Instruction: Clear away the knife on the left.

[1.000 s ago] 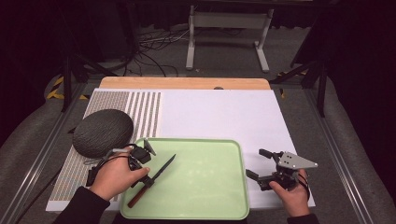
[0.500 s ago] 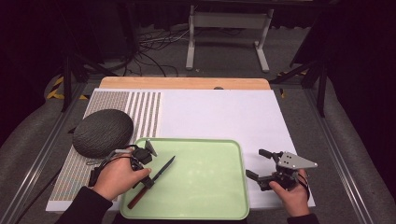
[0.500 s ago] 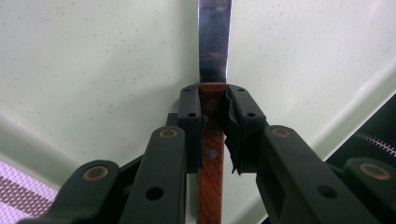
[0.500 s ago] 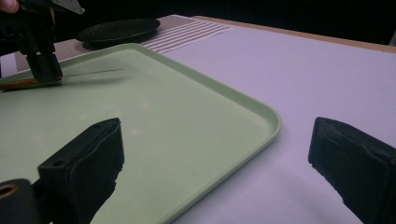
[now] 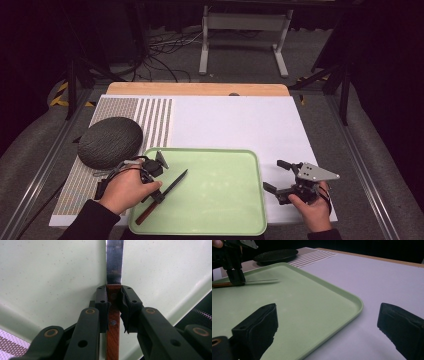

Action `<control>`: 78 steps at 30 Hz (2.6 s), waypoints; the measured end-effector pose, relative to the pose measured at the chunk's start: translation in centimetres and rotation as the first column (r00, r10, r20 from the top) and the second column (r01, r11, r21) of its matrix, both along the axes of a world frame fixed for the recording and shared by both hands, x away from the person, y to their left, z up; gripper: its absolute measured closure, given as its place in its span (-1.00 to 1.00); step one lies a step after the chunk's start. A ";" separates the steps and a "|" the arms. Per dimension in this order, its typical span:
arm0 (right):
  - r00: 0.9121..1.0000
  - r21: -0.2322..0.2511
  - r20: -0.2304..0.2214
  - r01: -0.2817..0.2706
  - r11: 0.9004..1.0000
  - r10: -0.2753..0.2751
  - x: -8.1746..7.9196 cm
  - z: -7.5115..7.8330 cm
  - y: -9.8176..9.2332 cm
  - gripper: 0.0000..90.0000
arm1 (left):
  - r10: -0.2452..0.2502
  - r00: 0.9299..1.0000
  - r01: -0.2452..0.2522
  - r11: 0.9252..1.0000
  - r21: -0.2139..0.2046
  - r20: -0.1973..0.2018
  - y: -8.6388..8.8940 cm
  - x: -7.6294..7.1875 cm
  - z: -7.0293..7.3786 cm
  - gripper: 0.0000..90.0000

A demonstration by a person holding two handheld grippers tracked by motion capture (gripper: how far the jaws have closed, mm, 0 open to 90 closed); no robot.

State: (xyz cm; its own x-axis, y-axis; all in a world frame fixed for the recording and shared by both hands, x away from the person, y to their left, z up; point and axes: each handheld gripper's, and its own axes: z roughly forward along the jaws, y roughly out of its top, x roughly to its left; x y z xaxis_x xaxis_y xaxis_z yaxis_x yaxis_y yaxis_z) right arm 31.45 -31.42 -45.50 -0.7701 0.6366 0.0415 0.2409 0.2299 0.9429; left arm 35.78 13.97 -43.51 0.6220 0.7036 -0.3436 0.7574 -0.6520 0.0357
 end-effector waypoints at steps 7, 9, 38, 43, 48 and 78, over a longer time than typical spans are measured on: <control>1.000 -0.001 -0.005 -0.001 1.000 0.001 0.0 0.0 0.0 -0.93 | -0.003 1.000 0.002 0.999 -0.046 -0.009 0.1 0.0 0.1 0.42; 1.000 -0.003 -0.007 -0.005 1.000 0.005 0.0 0.0 0.0 -0.93 | -0.010 1.000 0.010 0.999 -0.037 0.009 0.1 -0.1 0.3 0.18; 1.000 -0.003 -0.004 -0.009 1.000 0.009 0.0 0.0 0.0 -0.93 | -0.350 0.848 0.406 0.912 -0.062 0.399 -1.3 -2.2 1.6 0.34; 1.000 -0.003 -0.003 -0.009 1.000 0.009 0.0 0.0 0.0 -0.93 | -0.374 0.842 0.441 0.892 -0.098 0.388 -1.4 -1.9 1.3 1.00; 1.000 -0.005 -0.003 -0.011 1.000 0.011 0.0 0.0 0.0 -0.93 | -0.411 0.834 0.474 0.876 -0.095 0.369 -1.9 -1.9 0.5 1.00; 1.000 -0.003 -0.008 -0.011 1.000 0.011 0.1 -0.1 0.0 -0.93 | -0.396 0.855 0.450 0.887 -0.099 0.335 0.3 -1.6 -0.7 1.00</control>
State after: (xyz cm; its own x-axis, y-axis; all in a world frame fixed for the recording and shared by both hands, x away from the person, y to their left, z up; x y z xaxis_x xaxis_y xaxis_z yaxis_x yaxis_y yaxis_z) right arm 31.53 -31.39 -45.61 -0.7767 0.6283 0.0453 0.2455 0.2358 0.9403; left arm 34.14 14.24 -44.18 0.9373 0.2967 -0.1831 0.3443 -0.8703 0.3522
